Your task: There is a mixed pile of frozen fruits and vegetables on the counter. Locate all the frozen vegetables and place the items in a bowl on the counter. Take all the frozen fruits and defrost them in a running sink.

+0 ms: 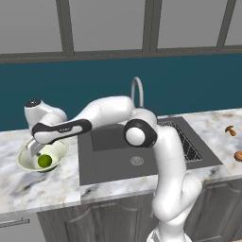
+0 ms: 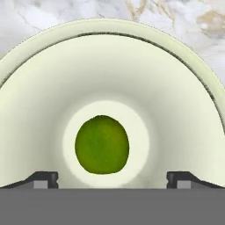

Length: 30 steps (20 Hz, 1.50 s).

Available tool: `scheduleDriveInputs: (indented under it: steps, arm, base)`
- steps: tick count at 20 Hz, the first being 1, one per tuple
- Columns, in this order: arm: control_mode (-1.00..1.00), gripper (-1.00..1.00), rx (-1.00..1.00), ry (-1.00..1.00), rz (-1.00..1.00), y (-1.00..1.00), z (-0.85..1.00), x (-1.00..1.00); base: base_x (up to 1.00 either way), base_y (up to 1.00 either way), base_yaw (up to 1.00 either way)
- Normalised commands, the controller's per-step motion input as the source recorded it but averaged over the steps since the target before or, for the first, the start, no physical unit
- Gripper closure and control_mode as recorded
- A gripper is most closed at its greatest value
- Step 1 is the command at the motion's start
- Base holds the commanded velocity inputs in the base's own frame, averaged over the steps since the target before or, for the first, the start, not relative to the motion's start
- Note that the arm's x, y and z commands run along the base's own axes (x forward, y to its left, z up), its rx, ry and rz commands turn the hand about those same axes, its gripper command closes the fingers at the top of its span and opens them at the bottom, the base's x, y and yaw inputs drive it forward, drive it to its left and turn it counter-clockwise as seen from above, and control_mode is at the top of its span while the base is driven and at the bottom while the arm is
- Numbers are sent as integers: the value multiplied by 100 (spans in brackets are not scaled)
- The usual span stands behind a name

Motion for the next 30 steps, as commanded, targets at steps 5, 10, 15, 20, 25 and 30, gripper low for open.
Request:
scheduleDriveInputs:
  steps: [5, 10, 15, 20, 25, 30]
  arm:
    - [-100, -100, -7, 0, 0, -18, 52, -12]
    - [-100, -100, -7, 0, -3, -31, 42, -25]
    - [-100, -100, -3, -1, -8, -48, 24, -43]
    - [-100, -100, -2, -3, -7, -58, 19, -53]
    - [-100, -100, 0, -1, -5, -65, 17, -46]
    - [-100, -100, 0, -1, -2, -69, 5, -38]
  base:
    - [0, 0, 0]
    - [0, 0, 0]
    - [0, 0, 0]
    - [0, 0, 0]
    - [0, 0, 0]
    - [0, 0, 0]
